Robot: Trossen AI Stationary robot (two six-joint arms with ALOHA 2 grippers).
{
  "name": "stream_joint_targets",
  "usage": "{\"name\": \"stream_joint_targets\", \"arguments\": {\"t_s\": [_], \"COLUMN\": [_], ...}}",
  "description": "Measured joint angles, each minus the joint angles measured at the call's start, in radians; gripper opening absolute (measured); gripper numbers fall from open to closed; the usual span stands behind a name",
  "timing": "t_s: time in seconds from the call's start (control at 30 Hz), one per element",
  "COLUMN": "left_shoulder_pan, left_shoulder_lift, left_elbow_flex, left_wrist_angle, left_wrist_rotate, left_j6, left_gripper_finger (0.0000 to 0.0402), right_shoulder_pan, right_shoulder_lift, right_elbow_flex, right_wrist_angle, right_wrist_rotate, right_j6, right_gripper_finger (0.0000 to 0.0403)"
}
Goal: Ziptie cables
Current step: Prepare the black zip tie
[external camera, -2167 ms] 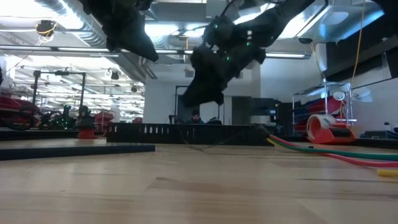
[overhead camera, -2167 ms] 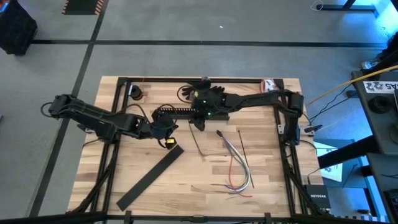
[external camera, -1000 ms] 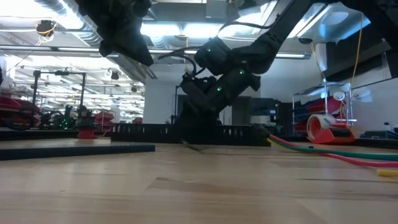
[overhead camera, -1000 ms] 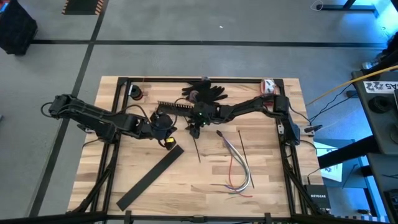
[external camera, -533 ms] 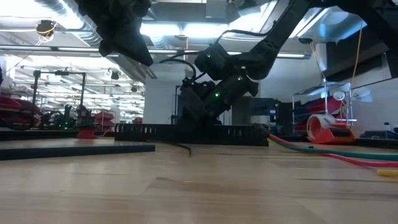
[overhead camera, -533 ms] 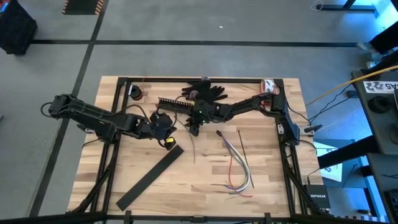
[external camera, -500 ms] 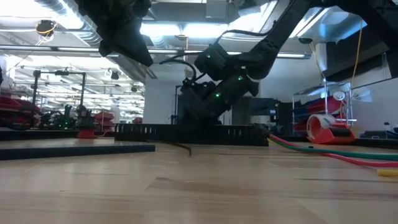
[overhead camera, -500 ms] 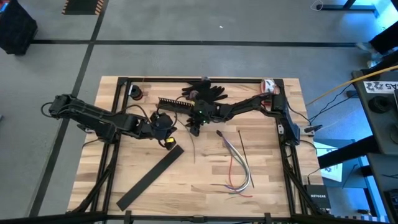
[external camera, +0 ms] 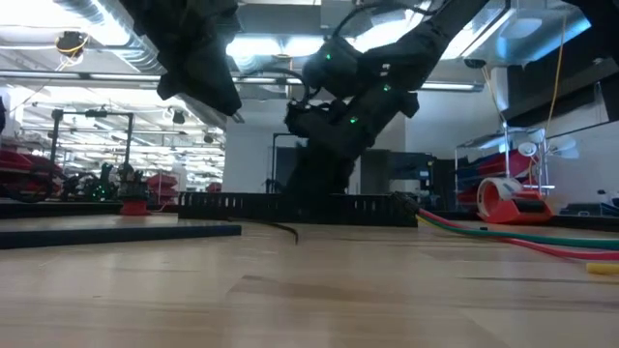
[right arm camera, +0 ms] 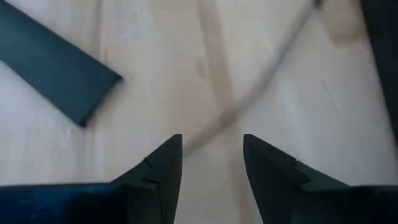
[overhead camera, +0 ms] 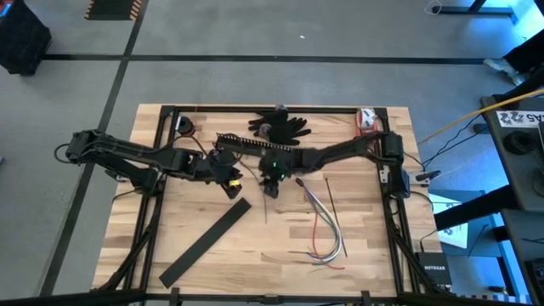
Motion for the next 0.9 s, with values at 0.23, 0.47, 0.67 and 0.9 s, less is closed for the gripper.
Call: {"name": "stream_joint_targets", "arguments": {"t_s": [0.23,0.47,0.67,0.9], "left_shoulder_pan": [-0.014,-0.015,-0.015,-0.015], "left_shoulder_lift": [0.0,0.0,0.001,0.001], "left_elbow_flex": [0.0,0.0,0.0,0.0], "left_wrist_angle": [-0.013,-0.014,-0.015,-0.011], "left_wrist_rotate": [0.0,0.0,0.0,-0.001], "left_j6": [0.021,0.023,0.05,0.05], "left_gripper_finger": [0.01,0.01,0.01,0.01], "right_shoulder_pan": [0.03,0.013,0.013,0.024], "right_shoulder_lift": [0.069,0.155,0.166,0.167], "right_elbow_flex": [0.001,0.031,0.067,0.075], "right_wrist_angle": [0.195,0.286,0.258,0.171], "right_wrist_rotate": [0.287,0.275,0.25,0.29], "right_j6": [0.039,0.048,0.046,0.021], "right_gripper_finger": [0.0149,0.0136,0.0131,0.0131]}}
